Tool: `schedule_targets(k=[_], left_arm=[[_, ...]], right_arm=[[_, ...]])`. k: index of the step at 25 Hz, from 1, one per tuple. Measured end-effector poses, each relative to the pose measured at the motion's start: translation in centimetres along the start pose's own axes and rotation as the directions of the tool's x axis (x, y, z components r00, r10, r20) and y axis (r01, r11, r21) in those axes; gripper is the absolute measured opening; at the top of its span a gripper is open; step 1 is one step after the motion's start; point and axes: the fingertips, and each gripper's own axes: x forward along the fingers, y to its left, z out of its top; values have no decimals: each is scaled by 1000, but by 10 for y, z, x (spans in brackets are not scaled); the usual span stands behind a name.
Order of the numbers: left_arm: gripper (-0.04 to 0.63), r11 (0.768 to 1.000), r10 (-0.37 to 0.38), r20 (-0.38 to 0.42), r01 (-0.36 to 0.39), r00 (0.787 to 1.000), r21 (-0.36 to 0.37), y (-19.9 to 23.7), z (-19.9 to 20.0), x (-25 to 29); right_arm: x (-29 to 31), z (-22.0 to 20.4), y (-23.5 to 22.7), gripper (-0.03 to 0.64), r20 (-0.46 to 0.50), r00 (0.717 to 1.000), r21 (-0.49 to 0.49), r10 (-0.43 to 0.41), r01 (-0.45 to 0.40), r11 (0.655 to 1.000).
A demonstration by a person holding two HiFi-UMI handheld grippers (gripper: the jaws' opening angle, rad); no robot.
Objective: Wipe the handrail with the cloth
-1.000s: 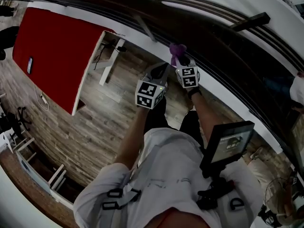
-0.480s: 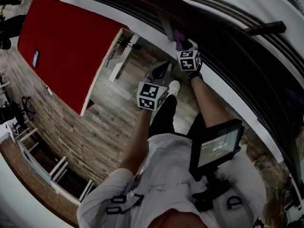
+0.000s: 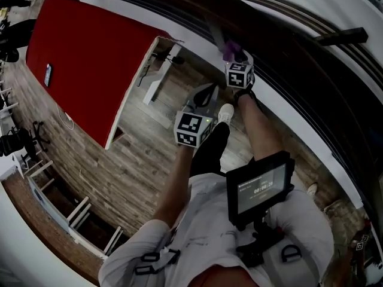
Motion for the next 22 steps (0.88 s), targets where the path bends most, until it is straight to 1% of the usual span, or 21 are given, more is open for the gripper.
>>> schedule_targets(k=[2, 5, 9, 11, 14, 16, 20, 22], left_arm=[[0, 1000, -12, -20, 12, 1000, 12, -2, -6, 1], [0, 999, -21, -42, 22, 999, 38, -6, -9, 5], [0, 997, -20, -10, 21, 1000, 81, -8, 0, 4], [0, 995, -27, -2, 27, 1000, 97, -13, 3, 3], [0, 996, -29, -7, 29, 1000, 83, -20, -3, 1], [0, 997, -29, -9, 30, 1000, 73, -27, -9, 2], [0, 995, -70, -31, 72, 997, 70, -54, -18, 7], [0, 993, -91, -31, 93, 995, 77, -66, -20, 11]], right_arm=[[-2, -1, -1, 52, 5, 1000, 8, -1, 1, 1000], [-4, -12, -8, 53, -5, 1000, -13, -11, 11, 1000], [-17, -19, -26, 55, -2, 999, 42, -43, 43, 998], [-26, -23, -36, 56, 0, 998, 38, -59, 59, 998], [-39, -37, -50, 55, -13, 998, 41, -68, 69, 997], [-45, -51, -60, 55, -31, 997, 64, -66, 68, 996], [-58, -63, -84, 56, -44, 996, 118, -81, 86, 989], [-62, -69, -93, 56, -51, 996, 128, -72, 78, 989]])
